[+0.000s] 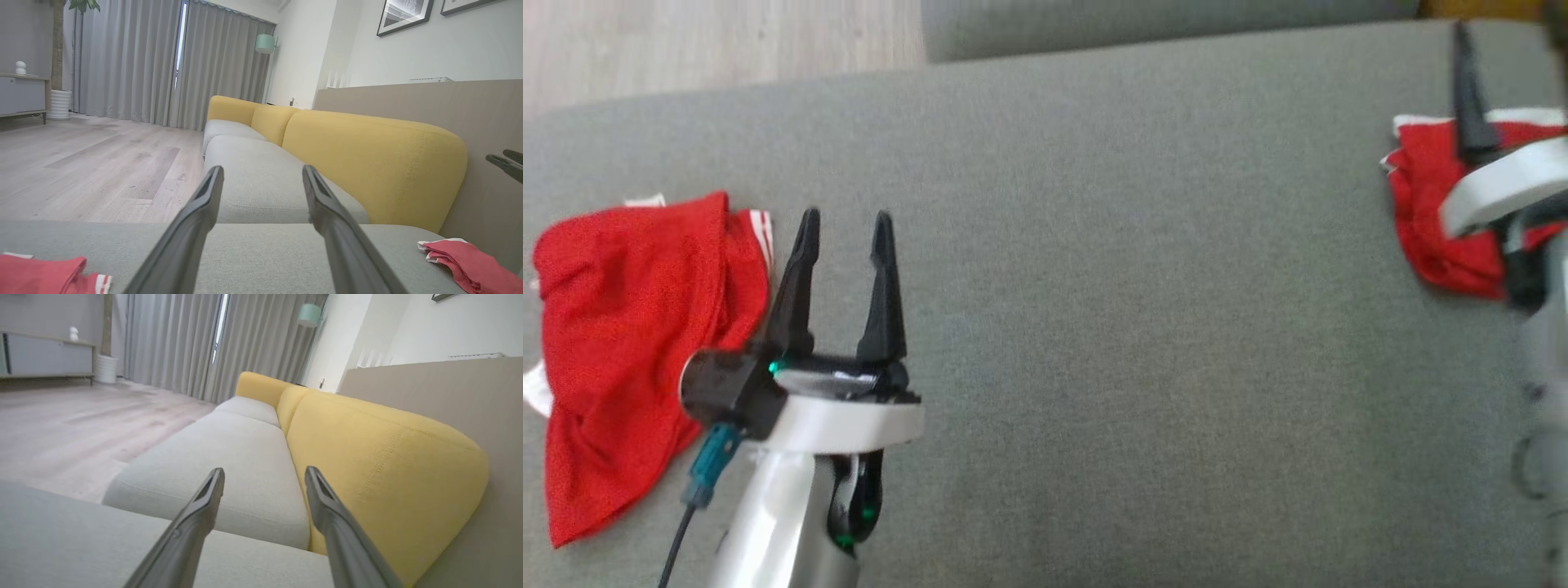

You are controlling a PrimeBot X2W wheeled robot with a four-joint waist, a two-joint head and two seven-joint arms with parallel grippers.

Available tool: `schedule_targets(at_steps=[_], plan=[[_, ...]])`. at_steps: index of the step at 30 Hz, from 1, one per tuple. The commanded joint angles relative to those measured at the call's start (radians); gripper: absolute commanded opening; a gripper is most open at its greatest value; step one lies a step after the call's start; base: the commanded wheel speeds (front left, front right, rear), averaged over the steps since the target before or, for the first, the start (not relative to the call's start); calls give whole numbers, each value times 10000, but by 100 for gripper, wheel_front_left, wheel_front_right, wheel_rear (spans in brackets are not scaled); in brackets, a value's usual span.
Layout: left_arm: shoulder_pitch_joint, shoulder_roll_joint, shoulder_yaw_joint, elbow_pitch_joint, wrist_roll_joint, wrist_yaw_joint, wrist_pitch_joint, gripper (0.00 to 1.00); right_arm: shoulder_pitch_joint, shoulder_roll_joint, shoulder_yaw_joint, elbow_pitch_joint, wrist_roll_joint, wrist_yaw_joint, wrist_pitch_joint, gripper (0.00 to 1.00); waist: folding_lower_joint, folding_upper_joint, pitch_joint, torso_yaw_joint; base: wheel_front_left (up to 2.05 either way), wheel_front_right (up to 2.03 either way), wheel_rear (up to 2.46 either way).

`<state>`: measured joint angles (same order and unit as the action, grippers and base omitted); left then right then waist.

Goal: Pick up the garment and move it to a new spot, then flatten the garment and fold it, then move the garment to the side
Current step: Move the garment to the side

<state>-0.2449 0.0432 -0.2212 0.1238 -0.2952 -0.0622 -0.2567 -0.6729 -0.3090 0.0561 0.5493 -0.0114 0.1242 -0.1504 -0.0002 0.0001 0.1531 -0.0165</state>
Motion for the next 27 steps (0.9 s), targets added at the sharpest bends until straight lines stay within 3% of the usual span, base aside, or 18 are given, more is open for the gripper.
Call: schedule_targets(at_steps=[1, 7, 10, 18, 27], plan=[[-69, 70, 414, -367, 85, -37, -51, 100, 30, 235, 41, -569, 167, 65, -28, 100, 2, -1, -291, 62, 0, 0, 0], [682, 70, 627, -324, 165, -151, -51, 100, 1450, 1887, -321, -1757, 764, 65, -184, 100, 2, -1, -783, 177, 0, 0, 0], [1037, 70, 678, -262, 148, -169, -51, 100, 2417, 2399, -477, -2010, 1088, 65, -524, 100, 2, -1, -980, 245, 0, 0, 0], [1668, 70, 567, -150, -1, -204, -51, 100, 4648, 2583, -328, -1895, 1943, 65, -1097, 100, 2, -1, -1299, 435, 0, 0, 0], [1906, 70, 506, -167, -33, -226, -51, 100, 5629, 2586, -153, -2683, 2080, 65, -1111, 100, 2, -1, -1335, 395, 0, 0, 0]])
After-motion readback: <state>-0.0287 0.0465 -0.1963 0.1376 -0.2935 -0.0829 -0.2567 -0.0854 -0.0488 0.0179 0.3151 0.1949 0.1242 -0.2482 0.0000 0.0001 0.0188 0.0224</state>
